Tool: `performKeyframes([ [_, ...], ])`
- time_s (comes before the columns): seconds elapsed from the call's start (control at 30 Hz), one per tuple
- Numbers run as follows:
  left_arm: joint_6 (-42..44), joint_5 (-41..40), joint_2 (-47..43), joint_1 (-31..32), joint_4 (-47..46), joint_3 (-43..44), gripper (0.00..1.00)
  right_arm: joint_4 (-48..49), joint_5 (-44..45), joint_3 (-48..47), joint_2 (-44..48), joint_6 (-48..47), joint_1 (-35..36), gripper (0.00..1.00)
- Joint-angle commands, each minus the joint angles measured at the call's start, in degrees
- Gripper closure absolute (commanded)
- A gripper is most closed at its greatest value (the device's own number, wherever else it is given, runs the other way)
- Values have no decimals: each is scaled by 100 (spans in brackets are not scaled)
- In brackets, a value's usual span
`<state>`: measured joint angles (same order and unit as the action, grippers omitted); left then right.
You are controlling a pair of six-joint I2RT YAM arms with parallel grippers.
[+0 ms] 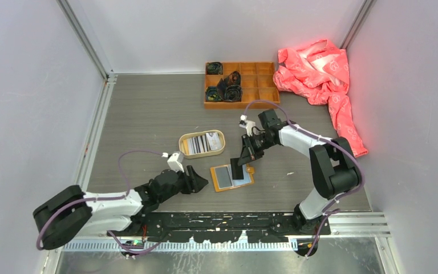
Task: Put the credit cards into the card holder
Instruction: Insert the credit card into the card holder.
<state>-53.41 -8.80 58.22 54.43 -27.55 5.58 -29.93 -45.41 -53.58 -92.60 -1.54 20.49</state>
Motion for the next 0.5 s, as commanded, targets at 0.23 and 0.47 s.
performKeyframes([
  [0.23, -547, 456, 1961, 23, -1798, 739, 45, 84, -192, -262, -467, 437, -23, 99],
  [0.47, -738, 343, 2616, 15, -1901, 892, 59, 102, -393, -258, -590, 488, -78, 99],
])
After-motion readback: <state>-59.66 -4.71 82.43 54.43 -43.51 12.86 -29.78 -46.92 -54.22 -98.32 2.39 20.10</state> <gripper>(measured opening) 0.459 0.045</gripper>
